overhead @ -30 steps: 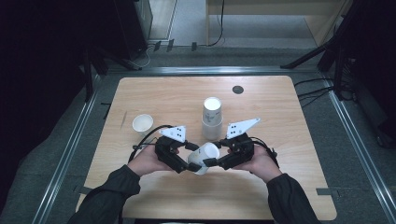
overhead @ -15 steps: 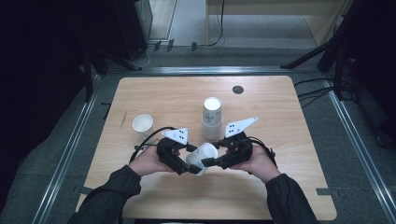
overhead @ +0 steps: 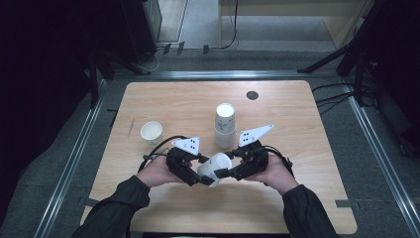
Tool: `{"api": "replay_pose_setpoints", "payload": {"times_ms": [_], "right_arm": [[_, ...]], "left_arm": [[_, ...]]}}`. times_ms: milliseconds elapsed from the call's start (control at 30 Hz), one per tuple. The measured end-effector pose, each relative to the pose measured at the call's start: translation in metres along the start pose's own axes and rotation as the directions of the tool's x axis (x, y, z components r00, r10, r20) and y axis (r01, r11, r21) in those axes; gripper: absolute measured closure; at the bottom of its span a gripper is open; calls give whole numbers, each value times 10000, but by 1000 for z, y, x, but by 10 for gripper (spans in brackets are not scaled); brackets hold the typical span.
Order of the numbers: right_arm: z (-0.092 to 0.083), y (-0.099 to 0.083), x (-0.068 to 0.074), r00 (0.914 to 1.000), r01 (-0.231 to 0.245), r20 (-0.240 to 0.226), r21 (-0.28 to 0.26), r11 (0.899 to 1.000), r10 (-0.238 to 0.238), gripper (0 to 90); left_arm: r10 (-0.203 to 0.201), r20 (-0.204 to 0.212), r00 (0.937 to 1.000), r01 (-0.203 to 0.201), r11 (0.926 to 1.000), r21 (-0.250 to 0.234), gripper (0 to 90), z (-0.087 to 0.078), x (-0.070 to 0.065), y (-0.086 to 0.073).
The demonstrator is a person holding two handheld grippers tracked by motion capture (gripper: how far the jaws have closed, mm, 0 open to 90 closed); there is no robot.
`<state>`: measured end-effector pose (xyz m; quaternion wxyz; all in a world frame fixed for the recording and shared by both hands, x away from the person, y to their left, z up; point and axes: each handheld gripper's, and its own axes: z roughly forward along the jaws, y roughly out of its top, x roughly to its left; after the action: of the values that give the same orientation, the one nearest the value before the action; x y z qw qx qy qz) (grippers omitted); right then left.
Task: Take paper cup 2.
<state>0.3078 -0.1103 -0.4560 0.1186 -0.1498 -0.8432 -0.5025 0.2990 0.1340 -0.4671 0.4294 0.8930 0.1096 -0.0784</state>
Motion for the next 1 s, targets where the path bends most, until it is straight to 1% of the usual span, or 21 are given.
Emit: {"api": "replay_pose_setpoints", "payload": {"times_ms": [100, 167, 200, 267, 367, 400, 567, 600, 667, 767, 833, 867, 900, 933, 967, 1000], "right_arm": [[0, 0, 0, 10000, 28, -20, 1, 10000, -28, 348], [0, 0, 1, 9999, 128, 29, 9, 9999, -128, 337], [0, 0, 2, 9998, 197, 48, 38, 9998, -197, 322], [-1, 0, 2, 9993, 305, 204, 56, 9995, -306, 292], [-2, -1, 1, 9986, 300, 428, 157, 9994, -307, 251], [-3, -1, 1, 9983, 278, 503, 177, 9995, -286, 250], [-11, -5, 0, 9969, 278, 727, 162, 9995, -289, 245], [-12, -6, 1, 9962, 276, 816, 151, 9995, -288, 245], [-14, -7, 1, 9949, 316, 953, 229, 9992, -336, 245], [-14, -10, 0, 9927, 196, 1185, 423, 9989, -245, 245], [-13, -12, -1, 9922, 95, 1235, 518, 9986, -158, 245], [-12, -13, -1, 9918, 92, 1271, 586, 9982, -166, 245], [-12, -14, -1, 9920, 99, 1250, 652, 9978, -180, 245], [-11, -14, -1, 9910, 125, 1320, 695, 9975, -216, 245], [-10, -14, 0, 9907, 117, 1341, 698, 9975, -210, 245], [-10, -14, 0, 9910, 133, 1316, 728, 9973, -228, 245]], "left_arm": [[10, 4, 10000, -10, 10000, -2, 309, -1, 0, 0], [0, 39, 10000, 0, 10000, -32, 309, -1, 0, 0], [11, -7, 10000, -11, 10000, -24, 309, -1, 0, 0], [-65, 57, 10000, 65, 10000, -56, 309, -2, 1, 0], [-96, 13, 10000, 96, 9999, -38, 308, -5, 1, -1], [-78, -28, 10000, 78, 10000, -27, 308, -7, 2, -1], [-337, -120, 9994, 335, 9992, -210, 307, -16, 6, -3], [-409, -123, 9991, 407, 9990, -170, 307, -18, 7, -3], [-381, -306, 9988, 382, 9993, 38, 306, -22, 8, -2], [-410, -442, 9982, 419, 9989, 194, 306, -27, 10, -1], [-413, -592, 9974, 433, 9985, 329, 306, -30, 10, -1], [-500, -561, 9972, 525, 9976, 448, 305, -32, 11, 0], [-479, -627, 9969, 514, 9971, 562, 304, -34, 12, 1], [-475, -651, 9967, 513, 9969, 591, 304, -37, 12, 2], [-552, -572, 9968, 585, 9966, 587, 304, -39, 13, 4], [-499, -614, 9969, 536, 9967, 603, 304, -41, 13, 6]]}}
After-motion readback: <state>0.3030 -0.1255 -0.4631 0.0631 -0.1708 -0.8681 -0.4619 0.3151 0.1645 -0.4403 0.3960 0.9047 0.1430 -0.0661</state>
